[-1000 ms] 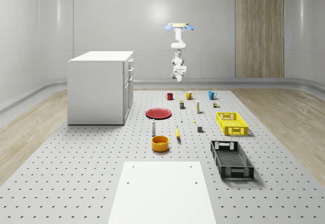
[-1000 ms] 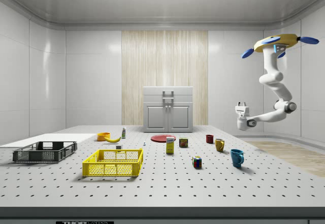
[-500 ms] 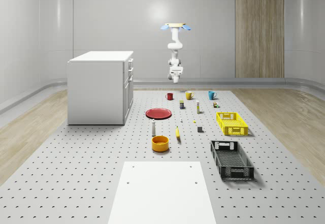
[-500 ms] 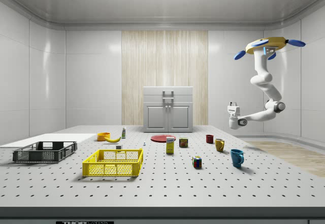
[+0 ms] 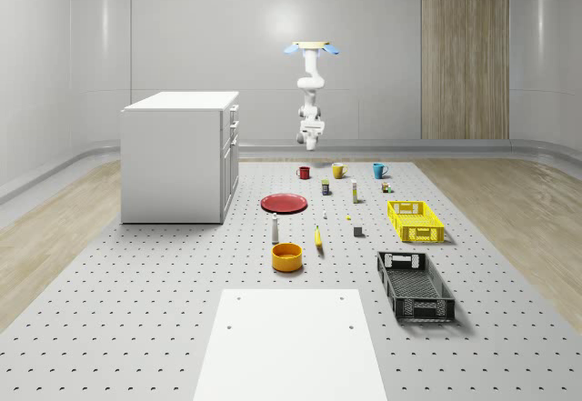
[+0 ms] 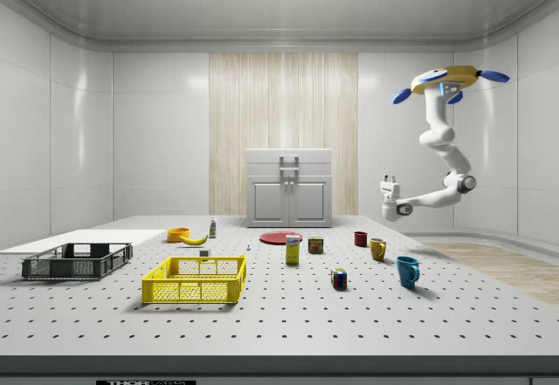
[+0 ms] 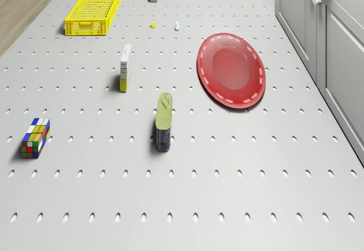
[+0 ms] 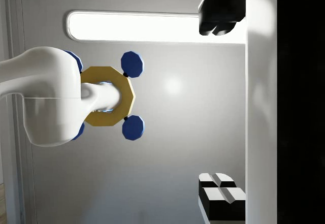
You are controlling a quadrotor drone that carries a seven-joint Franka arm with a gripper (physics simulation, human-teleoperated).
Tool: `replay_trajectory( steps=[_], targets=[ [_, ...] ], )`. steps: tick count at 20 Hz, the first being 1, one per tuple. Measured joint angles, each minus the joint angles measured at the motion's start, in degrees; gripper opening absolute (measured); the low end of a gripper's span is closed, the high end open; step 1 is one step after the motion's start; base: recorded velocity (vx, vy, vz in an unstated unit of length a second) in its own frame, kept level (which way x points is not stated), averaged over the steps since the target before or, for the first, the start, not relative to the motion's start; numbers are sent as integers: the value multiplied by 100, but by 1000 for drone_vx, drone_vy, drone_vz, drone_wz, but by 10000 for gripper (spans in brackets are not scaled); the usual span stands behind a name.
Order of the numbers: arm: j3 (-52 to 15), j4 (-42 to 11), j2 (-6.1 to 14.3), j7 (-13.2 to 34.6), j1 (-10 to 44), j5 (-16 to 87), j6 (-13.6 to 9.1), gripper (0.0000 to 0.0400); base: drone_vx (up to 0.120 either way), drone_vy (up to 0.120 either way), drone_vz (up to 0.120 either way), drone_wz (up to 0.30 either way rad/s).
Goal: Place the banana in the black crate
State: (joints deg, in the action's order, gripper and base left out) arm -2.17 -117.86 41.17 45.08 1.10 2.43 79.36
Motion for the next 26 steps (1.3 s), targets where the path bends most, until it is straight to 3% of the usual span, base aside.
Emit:
replay_trajectory(
  steps=[8, 14, 17, 21, 23, 26],
  targets=[
    [-533, -88, 40, 100, 165, 750, 46, 400, 120, 0, 0, 0],
    [-1695, -507, 148, 352, 543, 2423, 127, 400, 120, 0, 0, 0],
    [-2665, -1133, 291, 638, 902, 3910, 202, 400, 120, 0, 0, 0],
    [-4123, -2531, 599, 1356, 1652, 6448, 226, 400, 120, 0, 0, 0],
    [-4767, -3256, 766, 1851, 2177, 7710, 109, 400, 120, 0, 0, 0],
    [-5532, -4054, 1000, 2615, 3099, 9233, -243, 400, 120, 0, 0, 0]
  ],
)
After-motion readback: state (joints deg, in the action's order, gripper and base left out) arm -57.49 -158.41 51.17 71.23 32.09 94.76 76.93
